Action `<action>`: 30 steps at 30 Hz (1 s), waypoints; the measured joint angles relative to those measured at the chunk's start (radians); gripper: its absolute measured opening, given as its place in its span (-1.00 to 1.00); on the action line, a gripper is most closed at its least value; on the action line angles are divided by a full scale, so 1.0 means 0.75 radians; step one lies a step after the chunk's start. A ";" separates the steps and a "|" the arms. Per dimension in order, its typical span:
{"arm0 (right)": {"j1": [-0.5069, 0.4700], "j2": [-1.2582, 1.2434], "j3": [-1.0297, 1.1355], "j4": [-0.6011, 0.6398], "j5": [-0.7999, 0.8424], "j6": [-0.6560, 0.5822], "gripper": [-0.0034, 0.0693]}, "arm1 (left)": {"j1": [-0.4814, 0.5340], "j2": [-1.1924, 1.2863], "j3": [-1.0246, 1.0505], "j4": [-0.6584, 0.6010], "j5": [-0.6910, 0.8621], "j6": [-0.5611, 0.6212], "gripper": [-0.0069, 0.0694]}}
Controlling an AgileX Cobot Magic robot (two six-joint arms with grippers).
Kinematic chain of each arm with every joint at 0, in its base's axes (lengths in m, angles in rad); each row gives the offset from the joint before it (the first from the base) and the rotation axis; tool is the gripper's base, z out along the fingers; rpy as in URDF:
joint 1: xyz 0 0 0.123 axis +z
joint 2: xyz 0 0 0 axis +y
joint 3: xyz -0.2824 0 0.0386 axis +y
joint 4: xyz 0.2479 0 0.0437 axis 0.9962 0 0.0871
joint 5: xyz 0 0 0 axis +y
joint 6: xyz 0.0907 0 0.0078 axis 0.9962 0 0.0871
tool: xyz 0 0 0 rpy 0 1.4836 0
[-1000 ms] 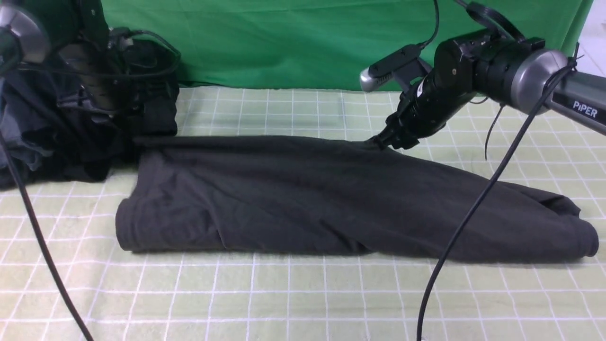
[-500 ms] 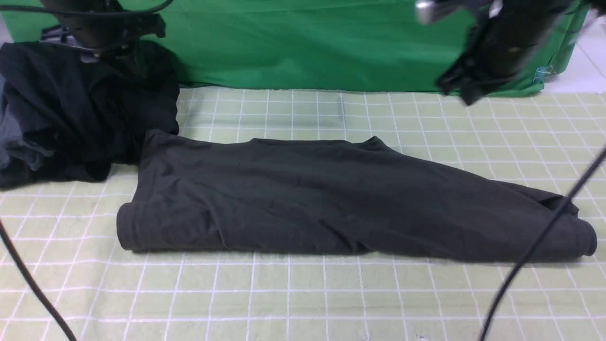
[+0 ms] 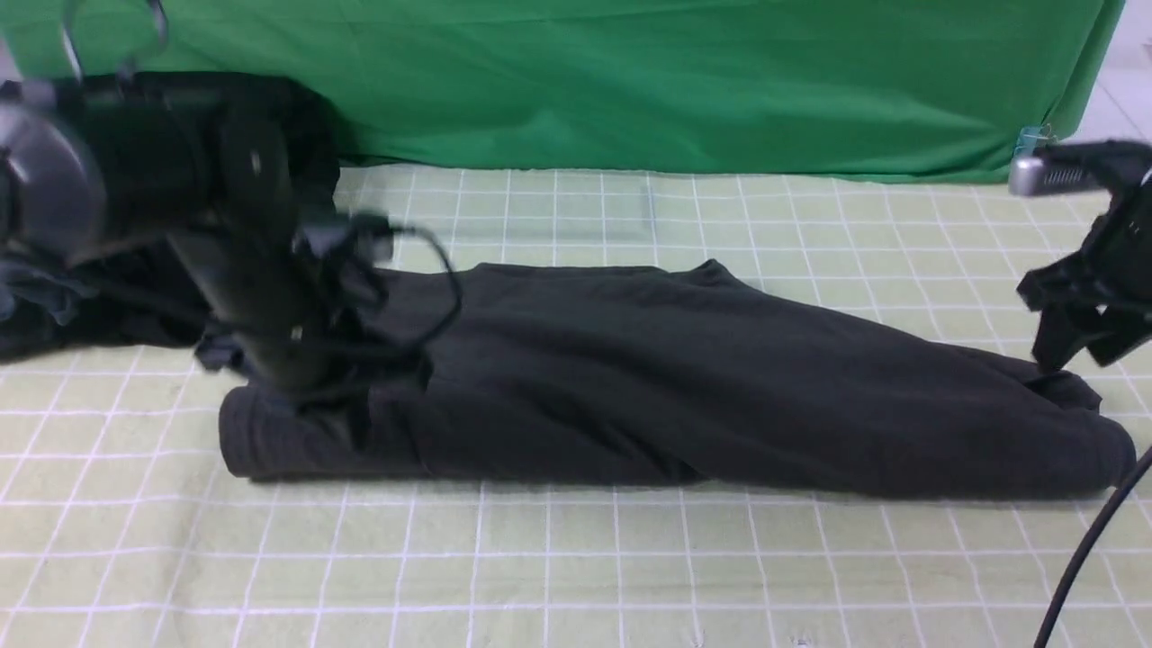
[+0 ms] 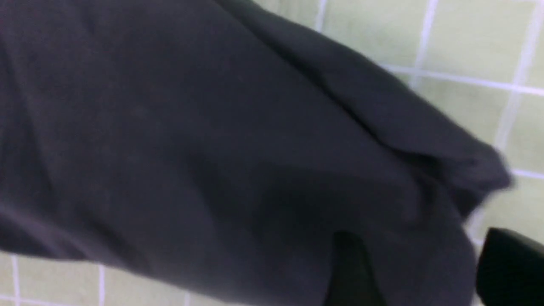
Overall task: Fold a long-sleeved shirt over a green coffee tablecloth.
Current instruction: 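Pull the folded dark garment lengthwise by its ends to straighten it flat on the table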
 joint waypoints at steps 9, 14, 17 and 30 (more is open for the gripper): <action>0.000 0.129 0.000 0.033 -0.135 -0.038 0.11 | 0.040 0.028 0.073 0.088 -0.048 -0.098 -0.83; 0.000 0.148 0.000 0.058 -0.144 -0.064 -0.02 | 0.051 0.028 0.073 0.090 -0.056 -0.099 -0.83; 0.000 0.148 0.000 0.089 -0.119 -0.104 -0.61 | 0.050 0.028 0.074 0.094 -0.059 -0.099 -0.83; -0.019 0.039 -0.004 0.026 -0.183 -0.092 -0.90 | 0.050 0.028 0.074 0.094 -0.062 -0.099 -0.83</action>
